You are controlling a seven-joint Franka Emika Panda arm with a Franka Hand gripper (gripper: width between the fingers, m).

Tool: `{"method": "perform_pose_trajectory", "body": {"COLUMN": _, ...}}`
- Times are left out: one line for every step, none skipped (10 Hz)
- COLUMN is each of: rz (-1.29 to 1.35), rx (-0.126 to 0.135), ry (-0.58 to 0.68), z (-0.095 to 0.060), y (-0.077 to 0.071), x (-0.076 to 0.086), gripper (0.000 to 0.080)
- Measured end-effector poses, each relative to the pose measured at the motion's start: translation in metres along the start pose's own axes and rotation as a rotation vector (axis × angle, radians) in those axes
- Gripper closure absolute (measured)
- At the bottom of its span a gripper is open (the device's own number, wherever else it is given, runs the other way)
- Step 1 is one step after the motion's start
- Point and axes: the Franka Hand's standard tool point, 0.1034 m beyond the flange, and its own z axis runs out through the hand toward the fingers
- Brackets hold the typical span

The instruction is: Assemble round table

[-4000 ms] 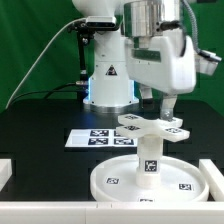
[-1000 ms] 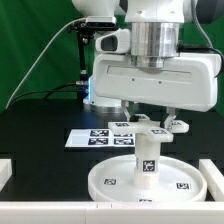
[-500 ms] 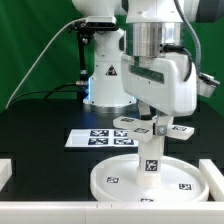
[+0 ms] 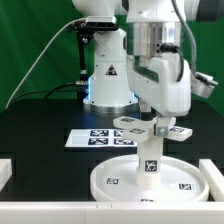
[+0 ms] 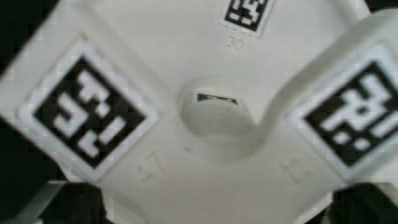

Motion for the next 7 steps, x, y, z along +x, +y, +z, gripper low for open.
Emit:
{"method": "perform_pose_trajectory", "body": {"rz": -0.066, "rx": 0.016, "ry": -0.009, "z": -0.012, "y": -0.005, "x": -0.001, "gripper": 0.0162}}
{"method": "perform_pose_trajectory", "body": {"rz": -0.13, "rx": 0.036, "ry": -0.011, "z": -0.02, "y": -0.008, "x": -0.001, "gripper": 0.0152}}
{"method": "perform_pose_trajectory", "body": {"rz": -0.243, "rx": 0.052, "ry": -0.004, "z": -0.022, "y": -0.009, "x": 0.0, "gripper": 0.0152}}
{"method": "perform_pose_trajectory", "body": {"rz": -0.424, "rx": 0.052, "ry": 0.001, "z": -0.022, "y": -0.008, "x": -0.001, "gripper": 0.0151}}
{"method": "perform_pose_trajectory", "body": {"rz": -0.6, "rx": 0.05, "ry": 0.005, "z": -0.021, "y": -0.008, "x": -0.003, "gripper": 0.0151}}
{"method": "perform_pose_trajectory", "body": {"rz": -0.731, "rx": 0.045, "ry": 0.005, "z": -0.02, "y": -0.008, "x": -0.009, "gripper": 0.0151}}
{"method": "perform_pose_trajectory", "body": {"rz": -0.818, "rx": 0.038, "ry": 0.009, "z": -0.02, "y": -0.007, "x": -0.013, "gripper": 0.0151}}
